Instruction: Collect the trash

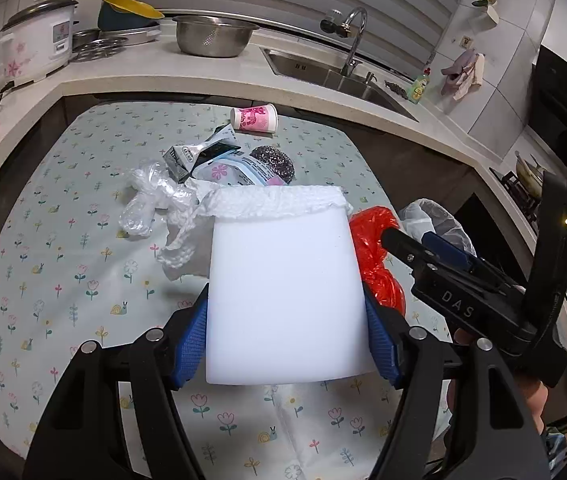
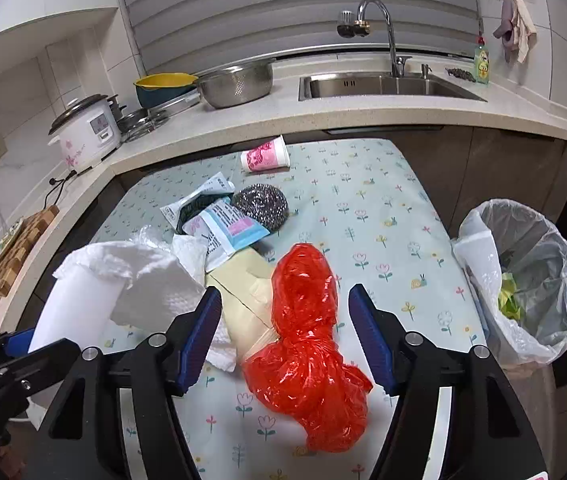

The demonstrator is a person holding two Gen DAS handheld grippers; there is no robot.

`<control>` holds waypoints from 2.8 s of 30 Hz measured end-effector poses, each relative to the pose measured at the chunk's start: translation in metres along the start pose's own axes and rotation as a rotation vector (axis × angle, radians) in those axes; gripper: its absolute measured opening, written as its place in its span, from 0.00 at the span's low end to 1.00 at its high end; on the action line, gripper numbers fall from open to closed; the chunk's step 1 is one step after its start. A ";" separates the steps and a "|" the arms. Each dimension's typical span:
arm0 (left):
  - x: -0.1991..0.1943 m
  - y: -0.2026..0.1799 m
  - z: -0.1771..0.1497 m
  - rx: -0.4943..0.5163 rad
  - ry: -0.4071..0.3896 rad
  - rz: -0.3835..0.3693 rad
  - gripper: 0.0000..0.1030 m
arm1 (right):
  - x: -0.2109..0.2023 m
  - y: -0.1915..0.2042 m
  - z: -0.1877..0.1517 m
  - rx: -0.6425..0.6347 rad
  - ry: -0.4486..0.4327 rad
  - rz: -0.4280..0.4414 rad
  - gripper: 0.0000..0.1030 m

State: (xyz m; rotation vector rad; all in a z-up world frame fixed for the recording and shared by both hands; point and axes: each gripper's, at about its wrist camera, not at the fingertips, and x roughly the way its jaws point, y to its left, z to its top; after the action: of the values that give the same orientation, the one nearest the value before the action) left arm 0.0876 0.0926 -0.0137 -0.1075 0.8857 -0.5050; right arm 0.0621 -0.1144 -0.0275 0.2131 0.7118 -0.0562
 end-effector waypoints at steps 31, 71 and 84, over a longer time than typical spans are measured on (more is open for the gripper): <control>-0.014 -0.012 0.020 0.090 0.026 -0.107 0.64 | 0.001 0.001 0.024 -0.085 -0.031 0.203 0.03; 0.051 -0.135 0.015 0.436 0.118 -0.200 0.63 | -0.050 -0.170 0.069 0.237 -0.183 -0.106 0.02; 0.092 -0.170 0.054 0.423 0.098 -0.179 0.64 | -0.044 -0.247 0.071 0.305 -0.144 -0.259 0.02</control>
State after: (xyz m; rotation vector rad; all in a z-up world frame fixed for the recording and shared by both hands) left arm 0.1128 -0.1060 0.0053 0.2275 0.8512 -0.8600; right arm 0.0434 -0.3716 0.0103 0.4034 0.5811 -0.4254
